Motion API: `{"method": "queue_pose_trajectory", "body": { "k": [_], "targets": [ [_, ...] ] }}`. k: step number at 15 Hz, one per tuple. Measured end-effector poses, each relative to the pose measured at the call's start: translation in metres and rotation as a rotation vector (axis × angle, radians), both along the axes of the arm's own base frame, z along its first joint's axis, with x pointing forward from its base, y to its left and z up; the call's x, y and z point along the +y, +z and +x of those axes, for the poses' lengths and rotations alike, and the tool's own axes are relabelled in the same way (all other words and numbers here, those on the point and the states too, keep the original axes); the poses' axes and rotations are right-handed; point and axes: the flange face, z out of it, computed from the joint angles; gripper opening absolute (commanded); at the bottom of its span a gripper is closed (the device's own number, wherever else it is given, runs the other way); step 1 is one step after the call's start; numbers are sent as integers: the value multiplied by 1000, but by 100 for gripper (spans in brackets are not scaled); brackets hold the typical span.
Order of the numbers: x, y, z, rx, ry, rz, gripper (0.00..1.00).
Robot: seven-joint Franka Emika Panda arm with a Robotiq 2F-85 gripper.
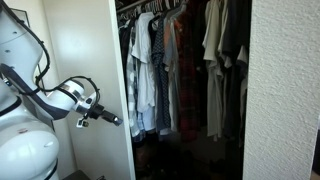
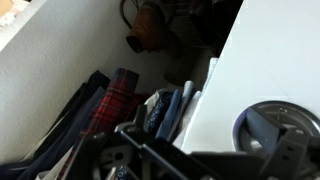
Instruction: Slide the closet door to the right
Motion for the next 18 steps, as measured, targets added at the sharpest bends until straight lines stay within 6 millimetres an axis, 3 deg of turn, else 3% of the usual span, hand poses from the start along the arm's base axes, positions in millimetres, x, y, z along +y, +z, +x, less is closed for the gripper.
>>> {"method": "queue_pose_trajectory", "body": {
  "k": [18],
  "targets": [
    [-46,16,19,169,-92,-60,100]
  ]
}}
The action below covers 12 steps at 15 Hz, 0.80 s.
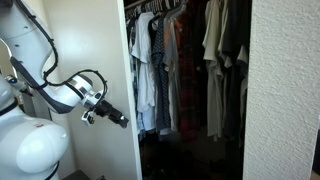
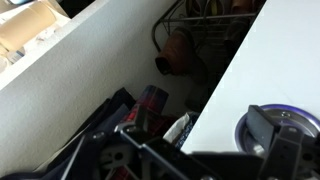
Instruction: Slide the closet door to the right
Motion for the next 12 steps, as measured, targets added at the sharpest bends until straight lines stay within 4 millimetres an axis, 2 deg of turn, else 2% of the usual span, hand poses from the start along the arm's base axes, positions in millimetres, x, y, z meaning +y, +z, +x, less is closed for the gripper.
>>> {"method": "queue_pose_trajectory", "body": {
  "k": [12],
  "targets": [
    [-47,15,4,94,-183,-134,100]
  ]
}}
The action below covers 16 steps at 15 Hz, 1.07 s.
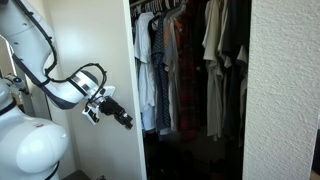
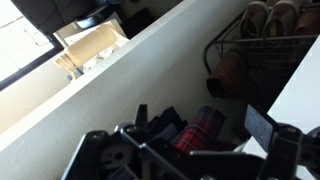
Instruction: Slide the closet door to the right
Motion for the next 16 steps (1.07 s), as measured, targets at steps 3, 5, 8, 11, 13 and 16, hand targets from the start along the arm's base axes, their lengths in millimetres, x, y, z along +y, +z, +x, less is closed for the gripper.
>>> {"method": "queue_pose_trajectory", "body": {
  "k": [3,5,8,11,13,16],
  "targets": [
    [-8,6,-2,20,-38,-18,100],
    [-13,10,-4,32,-62,-32,100],
    [-18,20,-8,37,-91,-43,100],
    [-19,25,-8,36,-90,-35,100],
    [-19,23,-8,39,-90,-36,100],
    [-19,23,-8,41,-89,-37,100]
  ]
}}
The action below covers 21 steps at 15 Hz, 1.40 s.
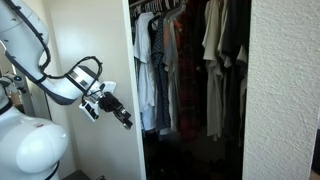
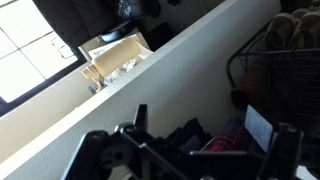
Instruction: Slide the closet door to the right
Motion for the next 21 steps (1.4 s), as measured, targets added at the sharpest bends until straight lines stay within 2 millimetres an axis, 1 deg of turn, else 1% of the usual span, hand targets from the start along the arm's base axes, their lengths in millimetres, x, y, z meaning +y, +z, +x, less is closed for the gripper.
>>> {"method": "queue_pose_trajectory", "body": {
  "k": [6,14,17,21],
  "targets": [
    [1,0,0,0,2,1,100],
    [35,15,1,-32,78,25,100],
    [43,28,-1,-24,81,68,100],
    [46,54,-9,-16,84,151,100]
  ]
}}
